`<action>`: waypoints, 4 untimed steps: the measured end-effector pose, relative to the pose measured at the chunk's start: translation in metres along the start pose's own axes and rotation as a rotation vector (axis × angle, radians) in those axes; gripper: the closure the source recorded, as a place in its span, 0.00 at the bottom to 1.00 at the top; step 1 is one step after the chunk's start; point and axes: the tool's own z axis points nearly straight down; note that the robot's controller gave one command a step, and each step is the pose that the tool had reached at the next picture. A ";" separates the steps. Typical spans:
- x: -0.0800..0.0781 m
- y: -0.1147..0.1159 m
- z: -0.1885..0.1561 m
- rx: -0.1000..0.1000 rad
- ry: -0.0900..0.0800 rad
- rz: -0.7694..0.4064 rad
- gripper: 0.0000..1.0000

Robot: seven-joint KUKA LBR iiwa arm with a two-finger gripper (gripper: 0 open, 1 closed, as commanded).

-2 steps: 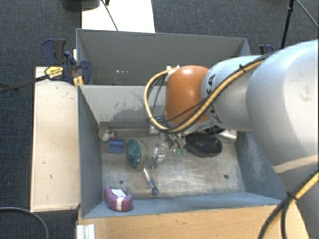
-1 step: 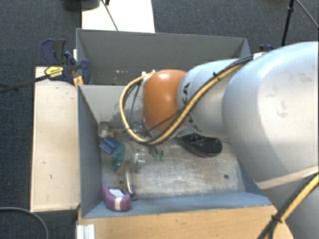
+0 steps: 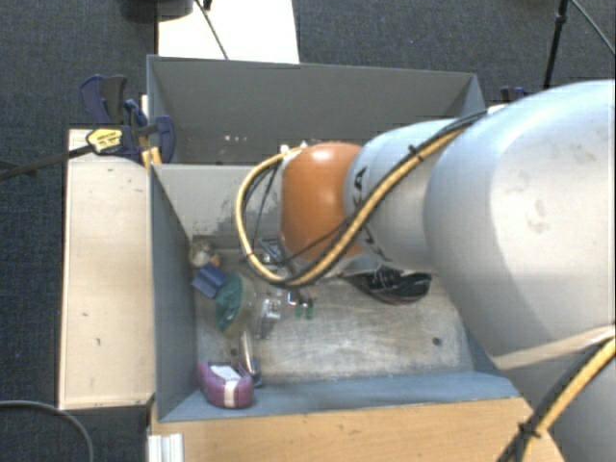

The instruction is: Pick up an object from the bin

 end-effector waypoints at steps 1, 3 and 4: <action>0.000 0.002 -0.001 -0.004 -0.003 0.001 1.00; 0.000 0.002 -0.001 -0.005 -0.002 0.002 1.00; 0.001 0.001 0.001 -0.002 0.001 0.003 0.00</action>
Offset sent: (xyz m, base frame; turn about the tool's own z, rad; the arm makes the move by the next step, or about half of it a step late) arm 0.0000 0.0000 0.0000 0.0000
